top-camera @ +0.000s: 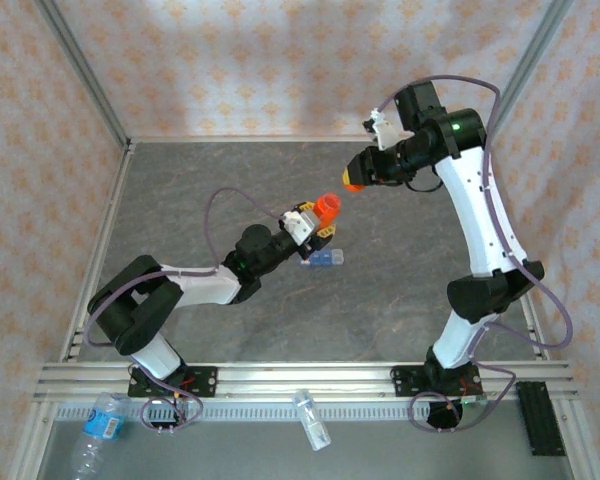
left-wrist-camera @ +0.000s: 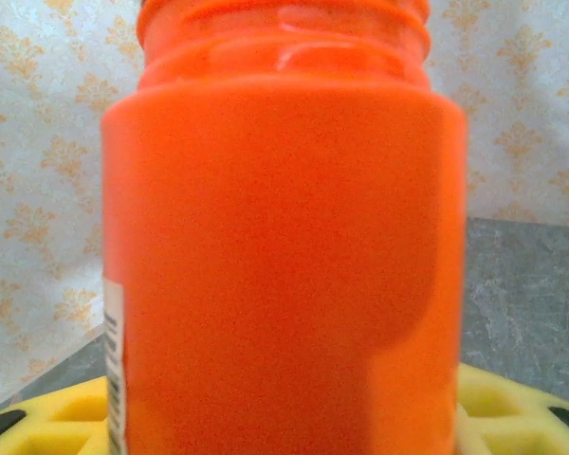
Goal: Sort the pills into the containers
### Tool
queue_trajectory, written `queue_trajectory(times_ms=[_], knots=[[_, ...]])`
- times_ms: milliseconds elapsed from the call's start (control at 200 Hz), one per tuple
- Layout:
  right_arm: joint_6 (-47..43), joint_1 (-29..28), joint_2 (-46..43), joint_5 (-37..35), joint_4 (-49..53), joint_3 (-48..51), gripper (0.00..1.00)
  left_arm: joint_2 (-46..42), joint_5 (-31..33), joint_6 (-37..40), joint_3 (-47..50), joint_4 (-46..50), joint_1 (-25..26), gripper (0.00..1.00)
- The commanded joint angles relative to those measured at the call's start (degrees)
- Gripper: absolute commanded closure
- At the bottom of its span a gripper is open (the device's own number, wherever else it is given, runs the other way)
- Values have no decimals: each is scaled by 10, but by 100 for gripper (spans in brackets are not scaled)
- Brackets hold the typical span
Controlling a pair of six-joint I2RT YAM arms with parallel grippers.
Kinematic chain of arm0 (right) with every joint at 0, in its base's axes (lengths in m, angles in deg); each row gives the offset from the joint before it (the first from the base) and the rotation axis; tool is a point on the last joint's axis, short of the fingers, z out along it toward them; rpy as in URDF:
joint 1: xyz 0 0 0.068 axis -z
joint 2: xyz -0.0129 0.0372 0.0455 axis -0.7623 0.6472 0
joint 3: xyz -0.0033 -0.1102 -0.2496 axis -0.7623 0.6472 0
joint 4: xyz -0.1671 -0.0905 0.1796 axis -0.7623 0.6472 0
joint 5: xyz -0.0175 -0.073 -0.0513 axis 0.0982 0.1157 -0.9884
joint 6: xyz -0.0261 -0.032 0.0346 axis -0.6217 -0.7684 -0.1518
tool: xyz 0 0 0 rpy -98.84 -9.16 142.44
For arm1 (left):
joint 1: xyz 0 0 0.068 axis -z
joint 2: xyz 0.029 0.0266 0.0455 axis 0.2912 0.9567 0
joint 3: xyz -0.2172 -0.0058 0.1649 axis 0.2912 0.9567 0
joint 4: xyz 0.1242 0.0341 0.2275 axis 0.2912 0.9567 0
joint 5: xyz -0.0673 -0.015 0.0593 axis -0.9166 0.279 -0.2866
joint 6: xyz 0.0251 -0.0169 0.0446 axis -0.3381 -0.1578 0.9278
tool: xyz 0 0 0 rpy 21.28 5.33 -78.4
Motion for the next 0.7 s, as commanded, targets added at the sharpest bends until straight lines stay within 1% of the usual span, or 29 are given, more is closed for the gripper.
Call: queue_trajectory(times_ms=[0, 180, 360, 696], knots=[[-21, -5, 12, 26, 16, -13, 57, 7, -3, 24, -13, -20, -5, 100], [-31, -13, 14, 39, 19, -1, 58, 12, 1, 27, -12, -24, -5, 100], [-36, -31, 15, 27, 23, 20, 60, 13, 0, 35, -15, -21, -5, 100], [-36, -41, 10, 32, 14, 52, 61, 11, 0, 40, -14, -19, -5, 100]])
